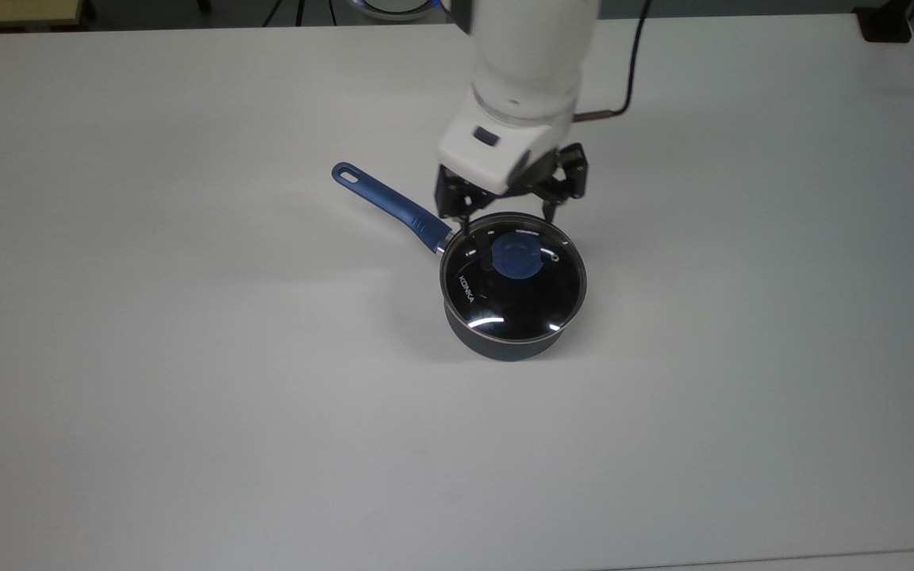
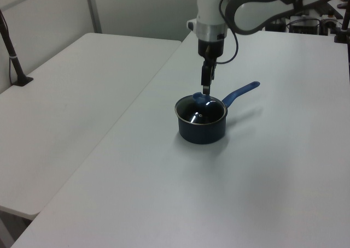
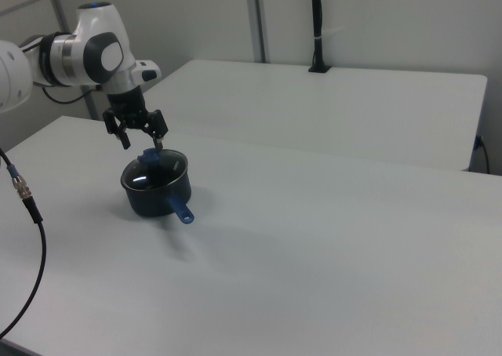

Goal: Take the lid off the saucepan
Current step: 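Lower the gripper and close it on the blue lid knob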

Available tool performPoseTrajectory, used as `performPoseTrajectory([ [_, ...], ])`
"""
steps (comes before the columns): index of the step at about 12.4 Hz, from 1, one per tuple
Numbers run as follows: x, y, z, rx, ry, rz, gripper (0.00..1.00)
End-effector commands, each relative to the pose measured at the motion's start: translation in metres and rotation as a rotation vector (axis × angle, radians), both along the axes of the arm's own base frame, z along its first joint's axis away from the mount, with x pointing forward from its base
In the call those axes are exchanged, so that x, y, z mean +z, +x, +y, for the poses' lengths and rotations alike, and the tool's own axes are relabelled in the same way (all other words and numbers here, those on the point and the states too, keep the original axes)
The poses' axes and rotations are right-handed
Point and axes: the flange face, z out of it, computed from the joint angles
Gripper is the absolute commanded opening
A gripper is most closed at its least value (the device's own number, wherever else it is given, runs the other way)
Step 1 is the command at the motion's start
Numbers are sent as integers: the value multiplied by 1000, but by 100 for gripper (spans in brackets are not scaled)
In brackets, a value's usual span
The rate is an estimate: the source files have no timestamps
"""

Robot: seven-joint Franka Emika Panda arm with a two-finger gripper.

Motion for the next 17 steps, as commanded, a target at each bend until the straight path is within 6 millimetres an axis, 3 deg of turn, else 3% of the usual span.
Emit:
performPoseTrajectory([
  [1,-12,14,20,-34,13,-58,95],
  [2,-24,19,21,-47,-7,-68,93],
  [5,-34,21,25,-34,-29,-72,83],
  [9,-32,21,20,-33,-33,-70,44],
  [14,-13,13,8,-2,-55,-31,43],
  [15,-2,8,6,21,-59,-21,43],
  [17,12,1,-22,57,-82,38,42],
])
